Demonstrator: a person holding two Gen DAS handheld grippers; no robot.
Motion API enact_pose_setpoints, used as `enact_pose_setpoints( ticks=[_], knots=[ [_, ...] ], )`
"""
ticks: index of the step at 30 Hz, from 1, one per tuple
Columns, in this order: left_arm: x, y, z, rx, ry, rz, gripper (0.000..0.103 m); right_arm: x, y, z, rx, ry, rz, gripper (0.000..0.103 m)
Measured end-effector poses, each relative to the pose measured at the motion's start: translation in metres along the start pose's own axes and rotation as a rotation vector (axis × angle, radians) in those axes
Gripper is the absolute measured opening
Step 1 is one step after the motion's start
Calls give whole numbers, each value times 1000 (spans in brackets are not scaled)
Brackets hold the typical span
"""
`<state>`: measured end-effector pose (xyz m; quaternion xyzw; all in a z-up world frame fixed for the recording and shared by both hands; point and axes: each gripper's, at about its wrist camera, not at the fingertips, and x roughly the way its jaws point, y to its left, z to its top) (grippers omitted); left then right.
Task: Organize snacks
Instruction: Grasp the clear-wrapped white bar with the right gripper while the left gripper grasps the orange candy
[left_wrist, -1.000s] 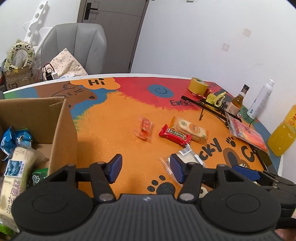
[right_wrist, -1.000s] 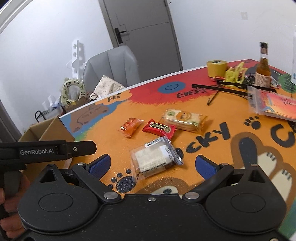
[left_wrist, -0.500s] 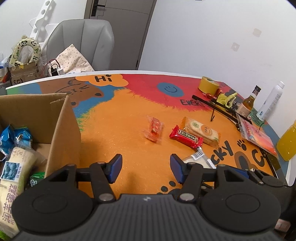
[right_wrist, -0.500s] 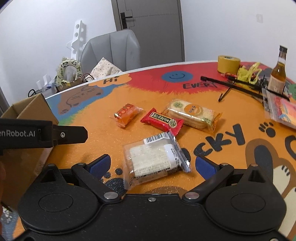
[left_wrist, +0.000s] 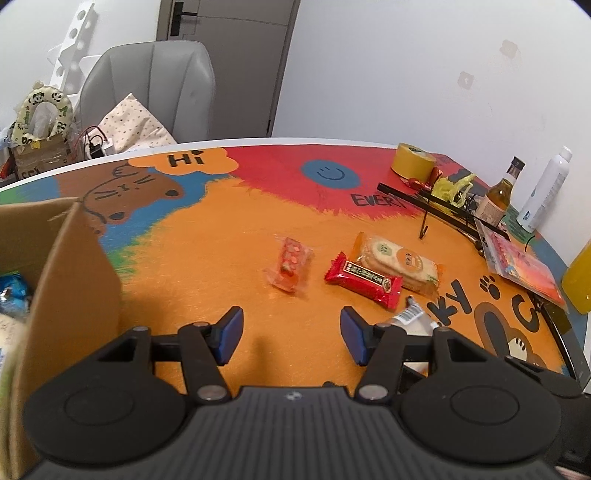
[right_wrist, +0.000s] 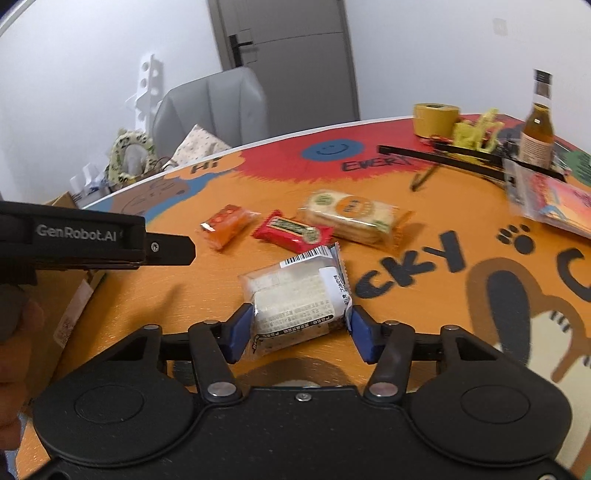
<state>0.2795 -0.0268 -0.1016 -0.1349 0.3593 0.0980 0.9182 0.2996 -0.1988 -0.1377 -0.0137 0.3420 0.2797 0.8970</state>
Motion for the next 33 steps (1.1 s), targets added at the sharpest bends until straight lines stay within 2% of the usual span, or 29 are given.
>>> enact_pose_setpoints(
  ticks=[7,9,11,13,16,22,29,33],
  knots=[
    [15,-11,0,7,-10,0,61,-6,-22,-2,66,-17,-37,53],
    [20,-13,1,4,-8,0,65,-7,-27,-2,87,-22,-51,53],
    [24,-16,3,16,-16,14,74,-8,-33,-2,110,-25,-65,53],
    [29,-18,4,21,-18,25,76,-9,-38,-1,138,-30,-71,53],
    [37,-20,6,21,-18,41,77,-7,-44,-1,158,-38,-102,54],
    [55,-19,8,38,-23,80,77,-3,-47,2,154,-53,-142,72],
    [69,-19,9,33,-36,88,77,1,-46,0,134,-67,-150,75],
    [73,-22,10,62,-56,117,77,1,-45,0,128,-68,-154,75]
  ],
)
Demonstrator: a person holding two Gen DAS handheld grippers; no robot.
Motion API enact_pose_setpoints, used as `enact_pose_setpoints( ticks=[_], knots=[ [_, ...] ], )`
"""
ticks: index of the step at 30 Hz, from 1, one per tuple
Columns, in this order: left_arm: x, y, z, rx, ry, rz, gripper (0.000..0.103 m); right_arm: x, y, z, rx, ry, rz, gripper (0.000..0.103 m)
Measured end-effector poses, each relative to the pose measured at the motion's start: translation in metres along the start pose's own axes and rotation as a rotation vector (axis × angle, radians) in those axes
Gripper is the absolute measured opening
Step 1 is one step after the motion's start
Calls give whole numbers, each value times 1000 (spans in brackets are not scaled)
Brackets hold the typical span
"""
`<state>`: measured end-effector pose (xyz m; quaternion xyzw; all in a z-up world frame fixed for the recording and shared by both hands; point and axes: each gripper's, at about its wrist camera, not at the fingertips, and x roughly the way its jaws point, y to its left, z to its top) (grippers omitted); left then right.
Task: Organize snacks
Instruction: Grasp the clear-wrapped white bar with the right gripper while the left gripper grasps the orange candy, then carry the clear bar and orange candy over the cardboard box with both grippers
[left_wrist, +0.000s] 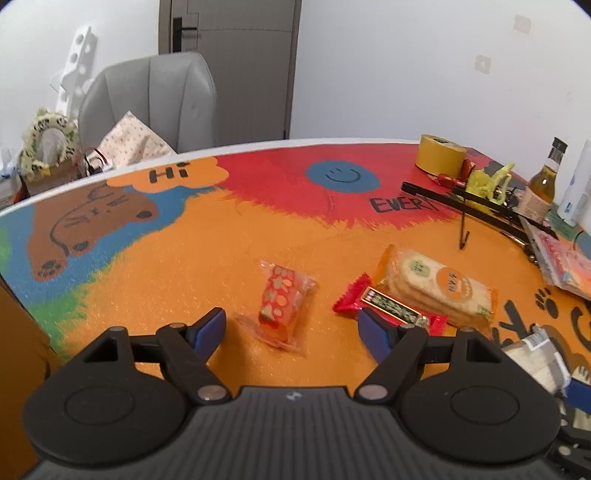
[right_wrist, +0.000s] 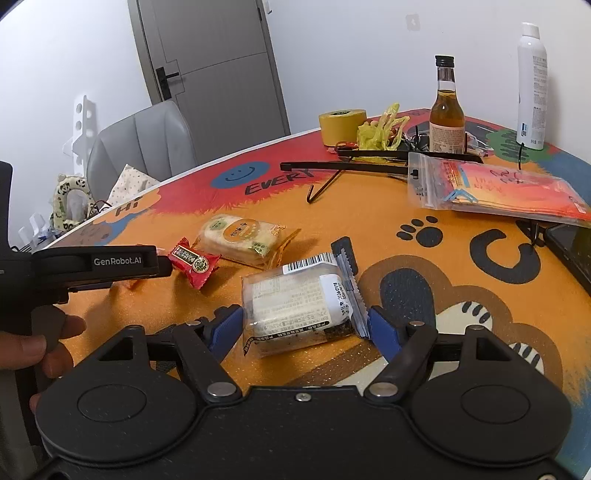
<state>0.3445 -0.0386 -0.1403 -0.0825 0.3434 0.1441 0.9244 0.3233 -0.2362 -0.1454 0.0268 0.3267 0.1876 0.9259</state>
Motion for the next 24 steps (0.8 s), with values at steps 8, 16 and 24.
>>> enact_pose_setpoints(
  ticks=[8,16,24],
  knots=[
    [7,7,4,23,-18,35,76,1,0,-1,-5,-6,-2,75],
    [5,8,1,13,-39,40,31,-4,6,-5,-45,-15,-16,57],
    [-20,18,-10,-20,-3,-1,21,-20,13,-10,-22,-26,3,51]
  ],
)
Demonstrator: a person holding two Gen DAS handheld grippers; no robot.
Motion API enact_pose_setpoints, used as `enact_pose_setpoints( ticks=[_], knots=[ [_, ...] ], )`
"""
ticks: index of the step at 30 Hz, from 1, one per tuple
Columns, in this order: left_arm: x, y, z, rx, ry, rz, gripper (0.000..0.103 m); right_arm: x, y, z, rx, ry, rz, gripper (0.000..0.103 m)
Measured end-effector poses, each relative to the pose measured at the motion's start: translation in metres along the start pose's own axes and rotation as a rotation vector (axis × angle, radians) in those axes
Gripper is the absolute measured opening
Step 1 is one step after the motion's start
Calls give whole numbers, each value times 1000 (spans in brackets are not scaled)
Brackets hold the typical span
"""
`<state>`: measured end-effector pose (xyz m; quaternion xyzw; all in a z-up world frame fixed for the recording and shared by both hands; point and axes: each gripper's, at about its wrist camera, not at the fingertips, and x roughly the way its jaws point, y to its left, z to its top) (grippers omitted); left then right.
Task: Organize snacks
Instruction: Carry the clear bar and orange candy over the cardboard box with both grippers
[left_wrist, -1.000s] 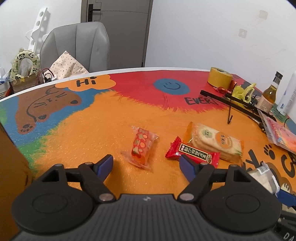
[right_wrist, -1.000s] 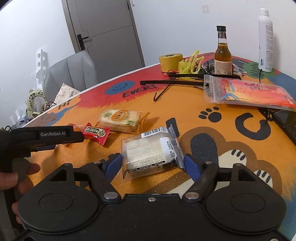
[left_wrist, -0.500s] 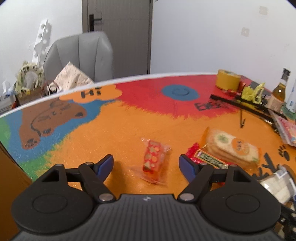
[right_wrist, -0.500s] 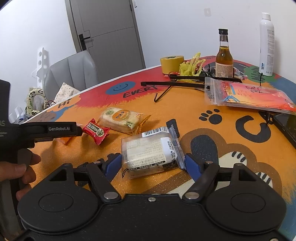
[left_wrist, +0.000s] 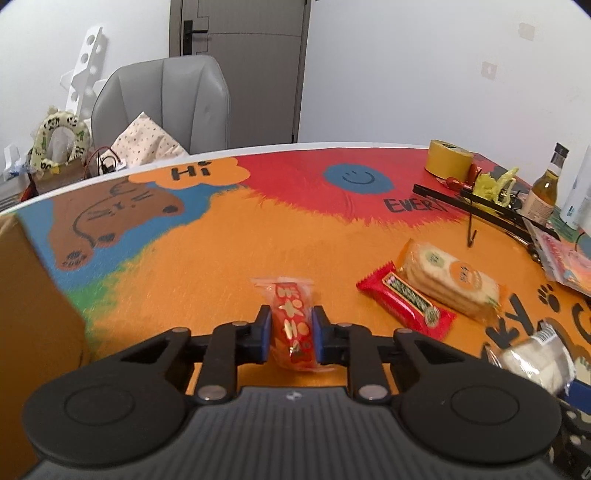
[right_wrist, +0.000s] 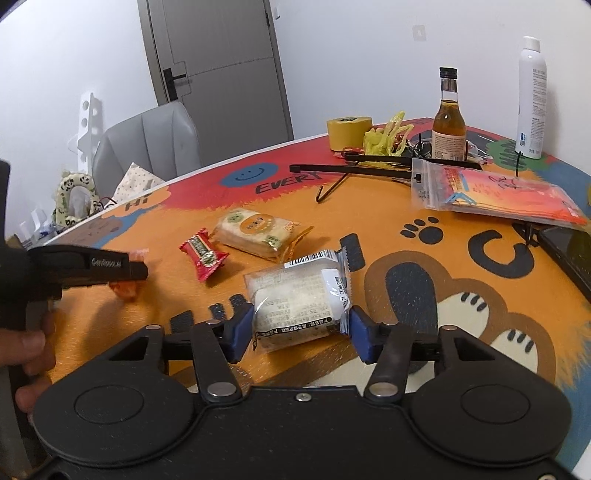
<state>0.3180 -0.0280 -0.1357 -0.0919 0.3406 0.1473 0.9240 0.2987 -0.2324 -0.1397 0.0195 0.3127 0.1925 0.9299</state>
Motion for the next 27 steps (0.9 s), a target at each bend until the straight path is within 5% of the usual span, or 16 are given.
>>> enact_pose_setpoints(
  ticks=[27],
  knots=[
    [-151,31,-26,-50,-84,-86,19,-89,62,-7,8,-106,135,50]
  ],
)
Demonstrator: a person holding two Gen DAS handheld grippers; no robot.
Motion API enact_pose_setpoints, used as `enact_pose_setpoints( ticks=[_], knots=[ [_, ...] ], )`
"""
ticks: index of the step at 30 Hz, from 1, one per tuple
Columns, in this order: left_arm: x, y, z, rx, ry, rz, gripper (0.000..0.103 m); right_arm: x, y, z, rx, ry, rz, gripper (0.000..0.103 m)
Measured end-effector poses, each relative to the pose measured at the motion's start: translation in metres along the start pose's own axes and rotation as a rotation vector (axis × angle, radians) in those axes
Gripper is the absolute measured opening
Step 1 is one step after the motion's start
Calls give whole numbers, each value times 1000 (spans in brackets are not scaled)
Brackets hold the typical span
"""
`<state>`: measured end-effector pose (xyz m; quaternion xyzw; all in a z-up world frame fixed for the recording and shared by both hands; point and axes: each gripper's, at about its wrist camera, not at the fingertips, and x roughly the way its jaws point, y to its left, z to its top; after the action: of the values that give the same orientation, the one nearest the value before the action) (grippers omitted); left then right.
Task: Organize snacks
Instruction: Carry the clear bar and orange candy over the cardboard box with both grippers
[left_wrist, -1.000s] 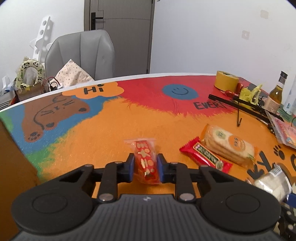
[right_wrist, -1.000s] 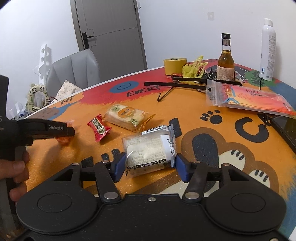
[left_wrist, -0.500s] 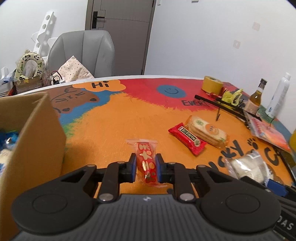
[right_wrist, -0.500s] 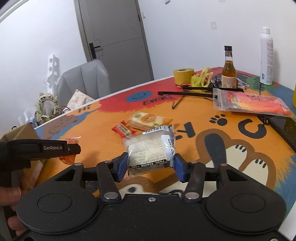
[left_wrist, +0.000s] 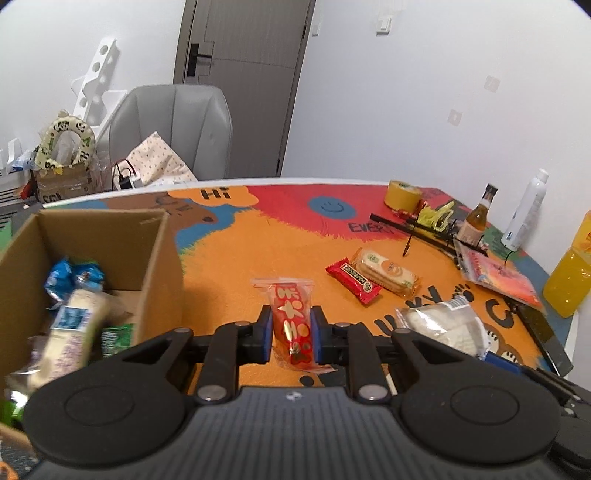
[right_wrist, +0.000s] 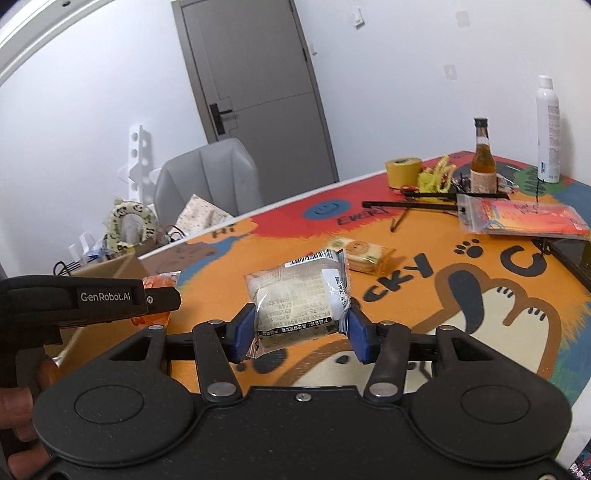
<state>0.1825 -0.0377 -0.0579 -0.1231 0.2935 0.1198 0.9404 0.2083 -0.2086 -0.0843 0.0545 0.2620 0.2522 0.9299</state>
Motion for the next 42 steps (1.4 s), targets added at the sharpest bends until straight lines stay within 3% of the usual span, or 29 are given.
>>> enact_pose_setpoints(
  ticks=[21,42],
  knots=[
    [-84,64,19,-23,-83,46,19,-22,60,14,-67,-51,101,50],
    [-78,145,25,-101,-76,101,19,6,120,24,-145,-40,156,50]
  ],
)
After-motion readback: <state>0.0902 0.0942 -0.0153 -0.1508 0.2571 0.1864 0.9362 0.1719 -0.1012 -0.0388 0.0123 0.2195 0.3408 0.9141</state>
